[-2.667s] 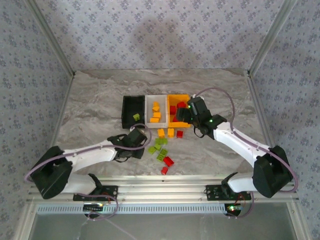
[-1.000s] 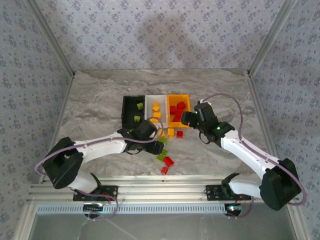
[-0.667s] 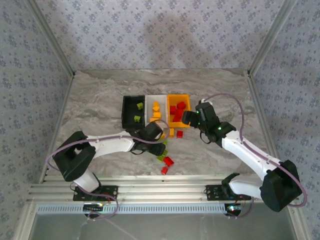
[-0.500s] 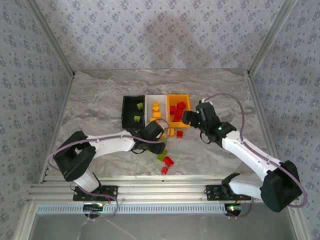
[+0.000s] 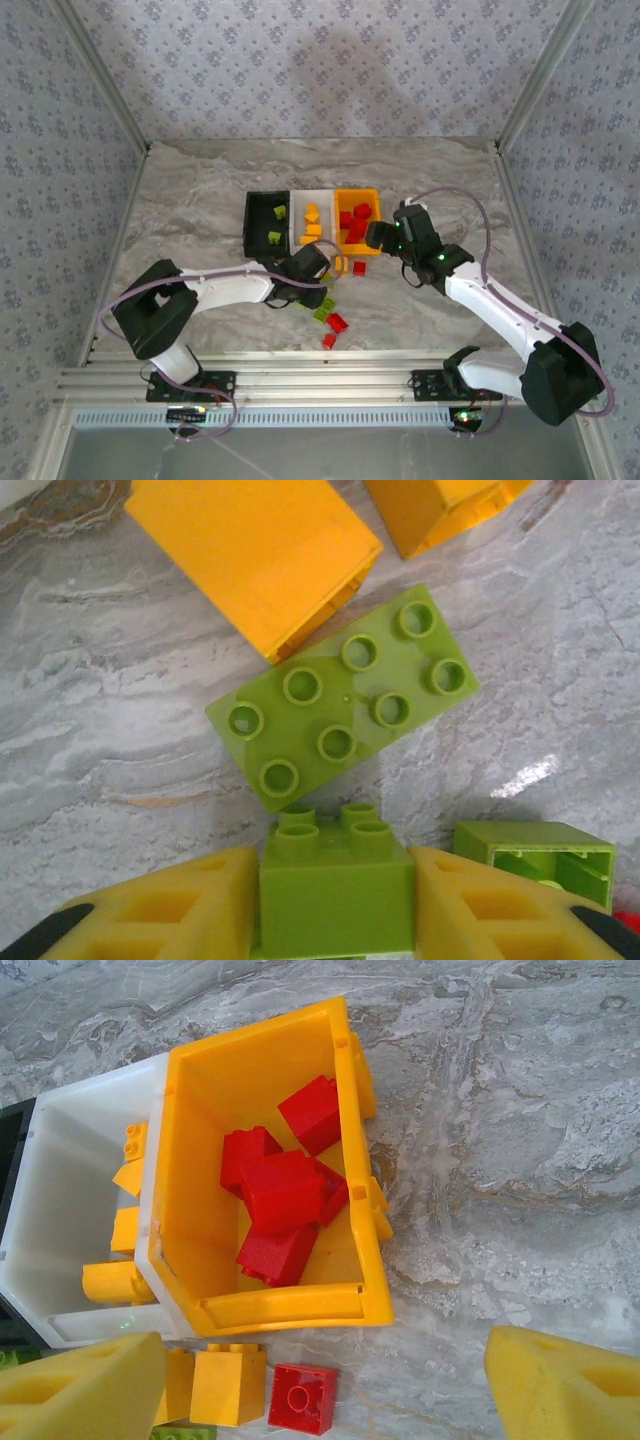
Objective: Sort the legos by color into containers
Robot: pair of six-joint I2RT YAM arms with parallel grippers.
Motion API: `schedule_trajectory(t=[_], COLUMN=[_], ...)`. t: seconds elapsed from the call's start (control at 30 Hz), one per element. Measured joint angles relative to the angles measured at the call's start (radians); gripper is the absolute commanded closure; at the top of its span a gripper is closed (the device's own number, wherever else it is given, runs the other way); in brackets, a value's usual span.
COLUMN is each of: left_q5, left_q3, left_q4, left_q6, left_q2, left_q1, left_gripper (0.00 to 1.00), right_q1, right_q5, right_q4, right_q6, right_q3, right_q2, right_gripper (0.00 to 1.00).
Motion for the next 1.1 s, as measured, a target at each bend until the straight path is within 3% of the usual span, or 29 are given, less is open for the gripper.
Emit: schedule_trajectory(t=[0.33,0.6,0.8,0.9,0.97,1.1], left_q5=[-0.061,-0.181,-0.198,-0.211,-0.21,-0.204], left_q3=[0.0,0.021,0.189,0.259,0.29,0.322], left_q4=[-0.045,-0.059,-0.035,-0.021,-0.019,-0.019], left_q6=[-0.003,-0.034,-0.045,-0.057,-0.068,-0.085], left_q2=[-0.091,-0.287,-0.117,-0.024,0.024,0.076], left_q1=[0.014,0.17,0.382,0.442,0.463,0.484], left_gripper=[0.69,0.69,0.69,0.68,0.62,0.38], right_q1=[-0.005,-0.005,-0.006,-0.006,-0.006,-0.005], right_q5=[0.0,0.0,-0.001,-0.002,-0.009,-0.029], right_q4=[0.0,0.001,0.001,0.0,0.0,-0.003], right_q6=[0.0,0.0,0.0,0.0,0.0,0.0], right_q3=[0.0,0.0,0.0,0.0,-0.002,-0.016], right_q2=[-0.002,-0.01,-0.01,-0.01,-0.01,-0.012], right_gripper=[0.15,0.15,0.15,0.15,0.15,0.14])
